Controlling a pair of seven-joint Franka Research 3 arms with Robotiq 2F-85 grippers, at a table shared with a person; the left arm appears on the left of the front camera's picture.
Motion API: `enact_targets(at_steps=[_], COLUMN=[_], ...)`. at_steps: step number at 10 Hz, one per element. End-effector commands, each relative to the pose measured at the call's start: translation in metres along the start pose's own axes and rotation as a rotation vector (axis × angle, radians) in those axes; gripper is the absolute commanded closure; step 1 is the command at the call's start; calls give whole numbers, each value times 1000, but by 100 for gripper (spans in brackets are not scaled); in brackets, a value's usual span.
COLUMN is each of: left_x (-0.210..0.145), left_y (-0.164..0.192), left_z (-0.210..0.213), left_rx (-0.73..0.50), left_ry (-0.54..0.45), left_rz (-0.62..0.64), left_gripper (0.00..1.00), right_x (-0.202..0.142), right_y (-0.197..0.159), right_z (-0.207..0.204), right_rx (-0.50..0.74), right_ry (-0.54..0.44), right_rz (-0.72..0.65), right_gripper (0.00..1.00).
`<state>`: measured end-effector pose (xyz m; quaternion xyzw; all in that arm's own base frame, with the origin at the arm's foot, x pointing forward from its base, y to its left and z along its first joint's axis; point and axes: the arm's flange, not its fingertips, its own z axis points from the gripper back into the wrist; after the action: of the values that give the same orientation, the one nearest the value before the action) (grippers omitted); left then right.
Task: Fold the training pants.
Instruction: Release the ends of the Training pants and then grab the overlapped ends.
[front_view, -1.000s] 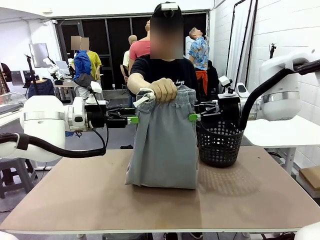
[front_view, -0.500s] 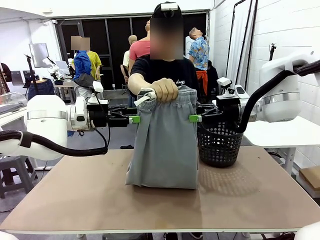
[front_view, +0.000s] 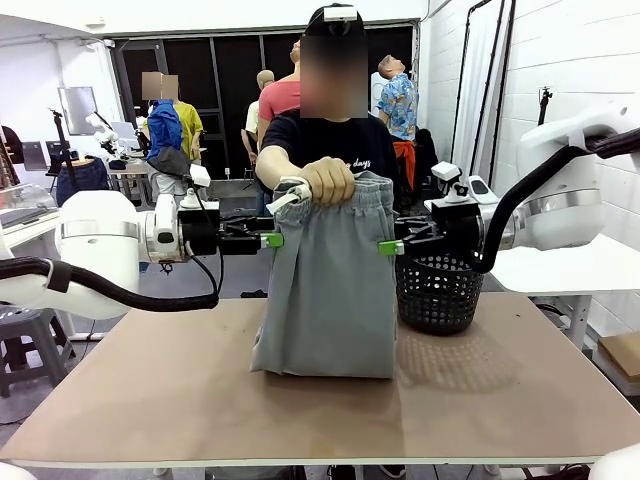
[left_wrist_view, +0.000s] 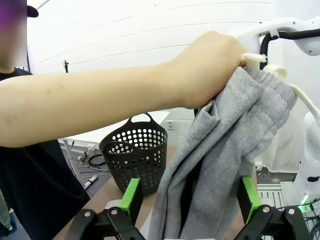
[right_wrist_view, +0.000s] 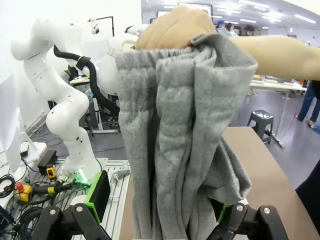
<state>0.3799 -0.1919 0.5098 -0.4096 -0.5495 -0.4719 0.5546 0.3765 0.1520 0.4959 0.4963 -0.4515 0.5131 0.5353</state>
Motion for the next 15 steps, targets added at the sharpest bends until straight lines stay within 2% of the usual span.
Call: enact_targets(at_steps=[1,5,8,12,15], left_x=[0,-4,-6,-11,-3], left_y=[1,-5,-7,-3,1], left_z=[-7,-7,-10,-35,-48], left_rx=[-39,-126,-131,-112,-128], left_ry=[-3,50,44,3,31], left_rz=[-8,22,35,43,38], left_gripper=[0,0,0,0,0], right_x=[-11,-11,-3,5,5], right_y=[3,-4,-7,-15,-24], right_z=[-8,-20,-30,-39,-45], right_rx=[-13,-36,-14,-4,-16], right_ry=[6,-36,-35,-37,-37], right_rz=[-15,2,22,46,55], right_gripper=[0,0,0,0,0])
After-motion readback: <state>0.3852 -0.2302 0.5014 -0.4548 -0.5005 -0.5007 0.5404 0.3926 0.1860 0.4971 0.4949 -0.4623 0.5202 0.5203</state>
